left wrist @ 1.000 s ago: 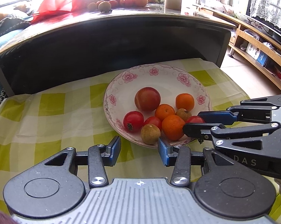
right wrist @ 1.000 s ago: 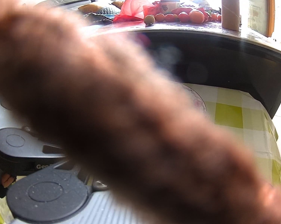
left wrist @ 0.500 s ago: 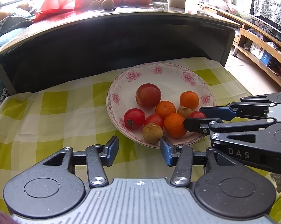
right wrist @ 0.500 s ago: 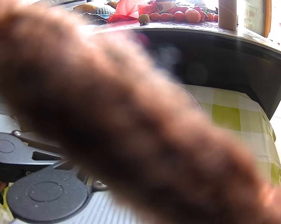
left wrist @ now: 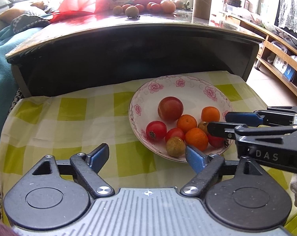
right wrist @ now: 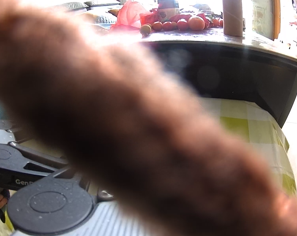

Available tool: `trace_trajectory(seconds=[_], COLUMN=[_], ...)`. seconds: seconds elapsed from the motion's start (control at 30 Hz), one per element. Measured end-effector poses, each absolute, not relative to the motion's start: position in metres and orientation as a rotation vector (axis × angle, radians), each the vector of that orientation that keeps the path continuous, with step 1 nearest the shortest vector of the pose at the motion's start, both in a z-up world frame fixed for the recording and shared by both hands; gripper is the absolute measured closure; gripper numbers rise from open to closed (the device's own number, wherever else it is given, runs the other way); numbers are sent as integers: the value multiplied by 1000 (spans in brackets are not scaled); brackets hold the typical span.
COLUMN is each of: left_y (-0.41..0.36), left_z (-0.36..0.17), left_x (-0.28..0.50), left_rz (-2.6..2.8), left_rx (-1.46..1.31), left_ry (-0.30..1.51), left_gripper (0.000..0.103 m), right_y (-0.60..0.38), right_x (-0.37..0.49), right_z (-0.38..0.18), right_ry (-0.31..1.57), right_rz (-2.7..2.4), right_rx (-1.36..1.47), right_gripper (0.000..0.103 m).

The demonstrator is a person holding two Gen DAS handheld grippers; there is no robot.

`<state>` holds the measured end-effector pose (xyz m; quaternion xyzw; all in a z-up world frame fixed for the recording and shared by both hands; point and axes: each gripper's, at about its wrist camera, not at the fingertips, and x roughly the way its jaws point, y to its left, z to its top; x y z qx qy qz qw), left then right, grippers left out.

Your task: Organize fruits

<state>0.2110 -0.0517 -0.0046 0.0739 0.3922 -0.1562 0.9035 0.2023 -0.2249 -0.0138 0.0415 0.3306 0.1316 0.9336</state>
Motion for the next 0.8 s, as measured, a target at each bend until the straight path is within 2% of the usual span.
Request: trace_trajectory(seconds=[0.07, 0.13, 0.6, 0.8], left_y=[-50, -49, -37, -51], left_z=[-1, 2, 26, 32], left_x=[208, 205, 186, 160], left_rz=[-303, -278, -238, -241], left_rx=[165, 178, 73, 164], left_ry=[795, 780, 739, 704], left_gripper=[9, 0, 0, 0], right_y=[-226, -227, -240, -238], right_x=[200, 198, 169, 131], right_z=[-9, -6, 20, 23], right_ry=[659, 651, 609, 636], right_rz=[264, 260, 216, 218], right_rx=[89, 90, 105, 104], right_gripper=[48, 46, 43, 43])
